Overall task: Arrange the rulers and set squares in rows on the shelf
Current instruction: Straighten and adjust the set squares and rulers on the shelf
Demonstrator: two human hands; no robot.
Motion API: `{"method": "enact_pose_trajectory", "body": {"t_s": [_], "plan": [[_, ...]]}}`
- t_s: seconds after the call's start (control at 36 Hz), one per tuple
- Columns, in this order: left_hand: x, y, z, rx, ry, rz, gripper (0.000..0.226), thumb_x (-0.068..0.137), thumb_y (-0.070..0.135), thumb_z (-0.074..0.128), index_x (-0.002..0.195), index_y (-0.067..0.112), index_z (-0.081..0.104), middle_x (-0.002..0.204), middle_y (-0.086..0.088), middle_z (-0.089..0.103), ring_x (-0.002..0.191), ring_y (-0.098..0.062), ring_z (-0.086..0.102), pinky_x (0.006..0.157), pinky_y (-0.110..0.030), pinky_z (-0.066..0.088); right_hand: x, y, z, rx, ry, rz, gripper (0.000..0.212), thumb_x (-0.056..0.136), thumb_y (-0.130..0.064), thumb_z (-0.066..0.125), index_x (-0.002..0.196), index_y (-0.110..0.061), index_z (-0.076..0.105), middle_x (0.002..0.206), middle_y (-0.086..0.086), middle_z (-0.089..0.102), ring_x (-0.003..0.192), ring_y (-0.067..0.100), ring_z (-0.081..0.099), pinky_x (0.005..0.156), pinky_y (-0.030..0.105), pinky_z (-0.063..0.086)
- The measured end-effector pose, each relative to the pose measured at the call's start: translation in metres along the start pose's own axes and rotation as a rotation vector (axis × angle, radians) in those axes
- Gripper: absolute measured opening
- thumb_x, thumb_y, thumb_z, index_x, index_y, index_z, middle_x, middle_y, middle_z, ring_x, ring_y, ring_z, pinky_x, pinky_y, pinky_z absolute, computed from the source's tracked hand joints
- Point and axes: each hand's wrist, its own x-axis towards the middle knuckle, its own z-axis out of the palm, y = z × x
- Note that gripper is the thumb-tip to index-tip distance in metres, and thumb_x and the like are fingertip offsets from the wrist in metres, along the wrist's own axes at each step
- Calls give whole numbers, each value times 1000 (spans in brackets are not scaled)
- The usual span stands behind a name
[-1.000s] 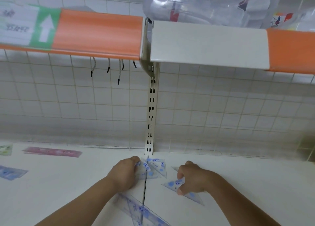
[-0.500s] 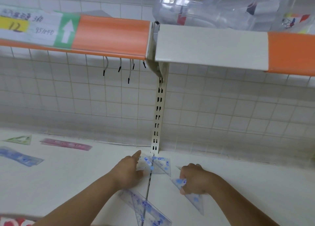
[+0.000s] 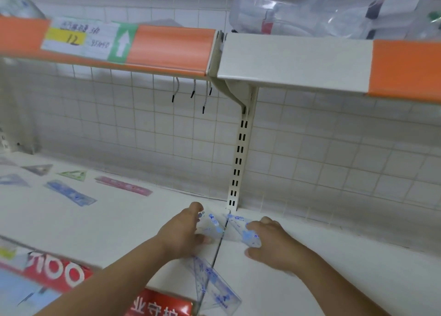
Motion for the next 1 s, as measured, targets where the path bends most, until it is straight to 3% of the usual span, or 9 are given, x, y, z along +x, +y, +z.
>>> {"method": "enact_pose_trajectory", "body": {"t_s": [0.06,0.17,0.31,0.47,0.69,0.89,1.0], "plan": [[-5,-5,-4,-12,29,-17,61,87,25,67,136,18,30,130,-5,49,110,-19,54,87,-24,44,3,-5,0,38,48,-26,57,86,-38,62,135,-25,36,128,-5,39,125,14,33,97,24,34],[-20,-18,-16,-27,97,-65,65,87,26,68,139,19,30,130,-4,43,112,-20,52,93,-26,43,10,-17,3,4,89,-91,39,88,-37,59,124,-25,46,116,-5,36,122,15,33,89,21,31],[-44,-41,-35,-14,150,-111,69,85,31,70,140,21,31,129,-3,42,104,-15,48,86,-18,37,22,-43,13,-11,117,-172,35,92,-36,56,126,-28,52,119,-2,37,123,19,33,94,20,32],[-75,-70,-61,-15,187,-154,68,86,31,69,140,19,31,127,-4,44,96,-14,47,85,-20,38,28,-93,25,-52,126,-243,37,94,-39,49,130,-33,47,119,-5,39,121,18,31,98,27,36],[-120,-126,-108,20,236,-201,70,87,35,68,144,20,30,135,-4,42,116,-19,51,92,-22,39,37,-182,48,-59,156,-329,38,95,-40,47,133,-36,45,121,-3,37,119,19,30,95,26,37],[-171,-200,-160,53,242,-240,69,88,36,66,145,20,30,133,-5,41,118,-21,48,95,-26,39,36,-276,80,-24,219,-354,38,97,-38,47,135,-37,44,132,-3,26,122,19,28,98,24,34],[-200,-246,-186,43,230,-271,71,87,39,66,145,19,30,138,-5,40,124,-22,46,99,-29,39,33,-324,102,13,221,-348,45,97,-36,49,141,-33,38,128,-4,27,120,17,28,99,23,33]]}}
